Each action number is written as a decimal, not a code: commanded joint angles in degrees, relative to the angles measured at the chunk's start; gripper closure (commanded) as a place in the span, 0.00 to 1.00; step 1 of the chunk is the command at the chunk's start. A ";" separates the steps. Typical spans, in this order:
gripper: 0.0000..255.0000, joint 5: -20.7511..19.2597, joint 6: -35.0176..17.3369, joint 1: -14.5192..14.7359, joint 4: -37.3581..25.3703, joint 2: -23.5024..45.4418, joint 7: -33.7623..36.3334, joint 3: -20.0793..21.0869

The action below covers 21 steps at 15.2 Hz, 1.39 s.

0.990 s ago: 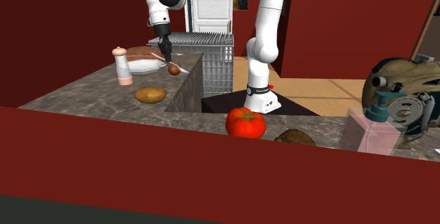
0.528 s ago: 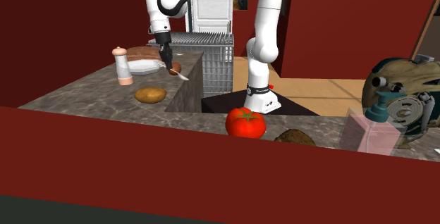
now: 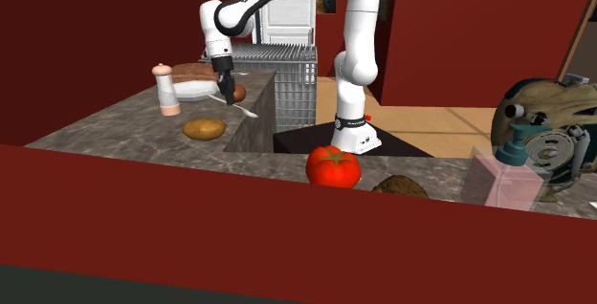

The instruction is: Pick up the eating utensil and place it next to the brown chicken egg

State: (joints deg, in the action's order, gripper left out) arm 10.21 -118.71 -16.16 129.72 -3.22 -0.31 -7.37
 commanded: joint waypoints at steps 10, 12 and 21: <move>1.00 0.78 -4.02 0.07 1.91 2.19 -1.01 0.02; 1.00 0.78 -4.02 0.07 1.91 2.19 -1.01 0.02; 0.00 -0.31 1.79 -0.38 -1.71 -0.02 -0.36 -0.41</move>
State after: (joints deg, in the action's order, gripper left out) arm 10.18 -118.79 -16.44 129.33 -2.74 -0.91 -7.68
